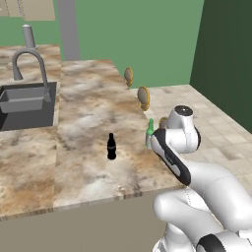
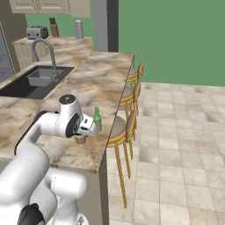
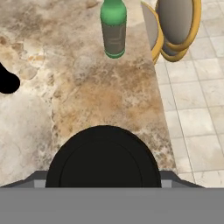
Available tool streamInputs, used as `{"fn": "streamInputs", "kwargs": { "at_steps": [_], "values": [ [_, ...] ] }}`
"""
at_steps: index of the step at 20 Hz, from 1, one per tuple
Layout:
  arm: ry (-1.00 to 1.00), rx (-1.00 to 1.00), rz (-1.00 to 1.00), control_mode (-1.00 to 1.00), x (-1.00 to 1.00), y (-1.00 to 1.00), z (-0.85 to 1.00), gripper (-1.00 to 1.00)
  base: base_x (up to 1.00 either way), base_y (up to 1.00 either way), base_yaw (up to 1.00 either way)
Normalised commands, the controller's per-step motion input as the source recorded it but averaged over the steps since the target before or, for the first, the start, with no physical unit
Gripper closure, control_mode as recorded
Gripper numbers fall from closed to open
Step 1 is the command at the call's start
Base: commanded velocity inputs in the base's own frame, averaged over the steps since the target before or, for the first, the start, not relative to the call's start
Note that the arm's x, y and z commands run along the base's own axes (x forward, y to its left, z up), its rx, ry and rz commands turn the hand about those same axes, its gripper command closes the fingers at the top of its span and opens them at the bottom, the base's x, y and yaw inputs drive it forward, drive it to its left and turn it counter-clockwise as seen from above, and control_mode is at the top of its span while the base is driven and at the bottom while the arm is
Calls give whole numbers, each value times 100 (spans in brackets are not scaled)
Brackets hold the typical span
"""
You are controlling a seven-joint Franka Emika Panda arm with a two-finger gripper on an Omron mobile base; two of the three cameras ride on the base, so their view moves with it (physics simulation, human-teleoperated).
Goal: Move the drinks to the dining counter.
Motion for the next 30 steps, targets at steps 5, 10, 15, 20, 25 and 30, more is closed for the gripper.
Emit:
{"fn": "streamInputs", "kwargs": {
  "at_steps": [5,10,15,20,25,30],
  "values": [
    [5,0,0,-100,14,7,-26,100,0,0,0],
    [1,2,0,-100,28,1,-21,100,0,0,0],
    [1,5,0,-100,13,0,-15,100,0,0,0],
    [2,2,0,-100,5,0,-14,100,0,0,0],
    [2,0,0,-100,0,0,-18,100,0,0,0],
    [1,0,0,-100,0,0,-22,100,0,0,0]
  ]
}}
